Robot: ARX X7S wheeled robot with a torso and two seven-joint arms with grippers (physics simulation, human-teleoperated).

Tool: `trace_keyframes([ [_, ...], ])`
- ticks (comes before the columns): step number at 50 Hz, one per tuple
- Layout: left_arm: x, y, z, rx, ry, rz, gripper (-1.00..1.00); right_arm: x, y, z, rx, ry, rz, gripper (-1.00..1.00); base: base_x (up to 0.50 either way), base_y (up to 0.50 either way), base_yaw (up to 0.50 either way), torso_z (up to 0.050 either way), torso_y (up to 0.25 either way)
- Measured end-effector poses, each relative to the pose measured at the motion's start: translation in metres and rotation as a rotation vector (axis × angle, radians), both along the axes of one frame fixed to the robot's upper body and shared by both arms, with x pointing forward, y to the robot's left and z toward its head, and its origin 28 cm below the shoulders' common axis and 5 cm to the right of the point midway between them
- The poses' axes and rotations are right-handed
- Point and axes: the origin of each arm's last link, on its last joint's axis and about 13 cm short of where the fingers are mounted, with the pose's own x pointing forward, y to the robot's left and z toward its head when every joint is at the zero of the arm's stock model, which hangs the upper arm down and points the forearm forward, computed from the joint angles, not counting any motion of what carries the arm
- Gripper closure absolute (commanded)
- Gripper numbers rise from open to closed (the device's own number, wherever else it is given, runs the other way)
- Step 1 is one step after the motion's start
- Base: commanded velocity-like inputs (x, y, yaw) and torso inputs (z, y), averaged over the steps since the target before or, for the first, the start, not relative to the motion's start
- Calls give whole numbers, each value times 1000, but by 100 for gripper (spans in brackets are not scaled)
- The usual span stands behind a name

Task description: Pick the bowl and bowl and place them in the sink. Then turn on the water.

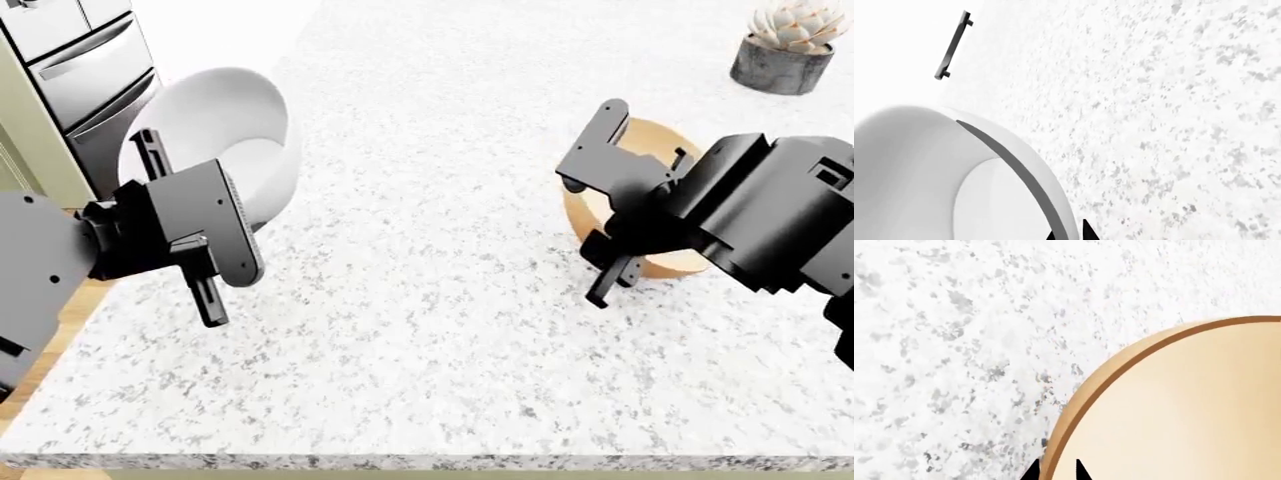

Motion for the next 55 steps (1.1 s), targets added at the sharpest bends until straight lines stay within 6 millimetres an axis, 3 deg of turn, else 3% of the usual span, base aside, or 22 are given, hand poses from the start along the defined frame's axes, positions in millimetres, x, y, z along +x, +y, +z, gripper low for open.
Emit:
trace_keyframes([
  [16, 1, 0, -1, -14, -11, -14, 100, -16, 7, 32, -40, -68, 71, 100, 0, 0, 0, 0, 1],
  [31, 2, -3, -2, -28, -26, -36, 100, -46, 11, 66, -112, -155, 134, 100, 0, 0, 0, 0, 1],
  [47, -1, -6, 3, -33, -59, -41, 100, -73, 11, 73, -151, -210, 155, 100, -4, 5, 0, 1, 1],
  [55, -2, -6, 4, -32, -73, -43, 100, -76, 9, 71, -196, -236, 144, 100, -483, 181, 0, 0, 2],
])
